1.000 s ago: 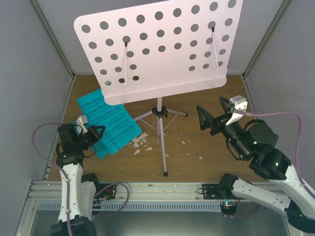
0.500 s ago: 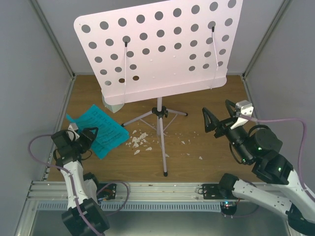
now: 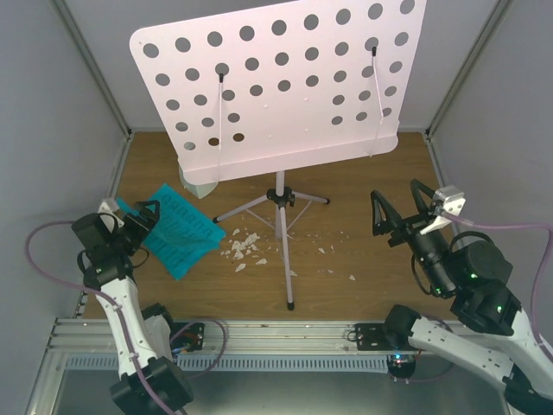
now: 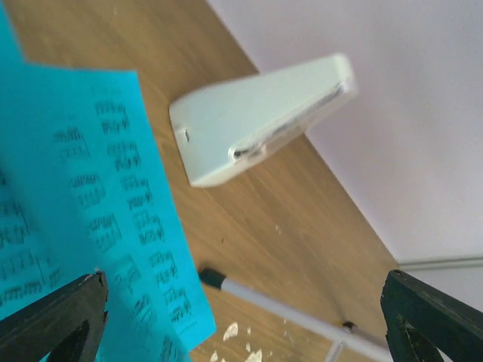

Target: Pack up the instrument practice props

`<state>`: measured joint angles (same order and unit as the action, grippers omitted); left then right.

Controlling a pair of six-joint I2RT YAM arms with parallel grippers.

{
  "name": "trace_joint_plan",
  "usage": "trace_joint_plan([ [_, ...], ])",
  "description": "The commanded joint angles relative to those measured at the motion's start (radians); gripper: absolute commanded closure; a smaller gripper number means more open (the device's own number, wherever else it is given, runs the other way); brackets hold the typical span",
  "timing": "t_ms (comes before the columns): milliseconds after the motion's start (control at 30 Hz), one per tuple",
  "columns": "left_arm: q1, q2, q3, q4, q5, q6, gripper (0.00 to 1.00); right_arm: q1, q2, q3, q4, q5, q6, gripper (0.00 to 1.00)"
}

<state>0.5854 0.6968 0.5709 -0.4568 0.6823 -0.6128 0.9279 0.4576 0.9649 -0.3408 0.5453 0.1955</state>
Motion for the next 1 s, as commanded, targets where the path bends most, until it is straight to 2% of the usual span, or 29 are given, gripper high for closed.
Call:
trace_joint_plan([
  [0,-0.003,0.020,0.120,-0.062,-0.118,0.080,0.01,-0.004,-0.031,-0.032,0.079,-0.027,-0.005,0.00],
  [200,-0.024,0.012,0.157,-0.087,-0.163,0.120,0.01,-0.004,-0.016,-0.030,0.079,-0.051,0.005,0.00],
  [300,-0.049,-0.003,0.177,-0.087,-0.216,0.193,0.01,-0.004,-0.004,-0.028,0.061,-0.064,0.008,0.00],
  [400,-0.152,0.034,0.201,-0.061,-0.133,0.315,0.05,-0.005,0.012,-0.040,0.033,-0.060,0.062,0.00],
  [567,-0.444,0.118,0.252,-0.087,-0.196,0.352,0.15,-0.004,0.058,-0.133,0.052,-0.127,0.150,0.01],
  [733,-0.728,0.067,0.166,0.111,-0.133,0.227,0.28,-0.035,0.074,-0.272,0.142,-0.230,0.238,0.01],
  [833,-0.926,0.056,0.132,0.172,-0.227,0.132,0.33,-0.131,0.058,-0.348,0.195,-0.395,0.285,0.03],
  [967,-1.186,0.082,0.097,0.298,-0.340,0.042,0.35,-0.333,0.108,-0.409,0.258,-0.714,0.342,0.09],
])
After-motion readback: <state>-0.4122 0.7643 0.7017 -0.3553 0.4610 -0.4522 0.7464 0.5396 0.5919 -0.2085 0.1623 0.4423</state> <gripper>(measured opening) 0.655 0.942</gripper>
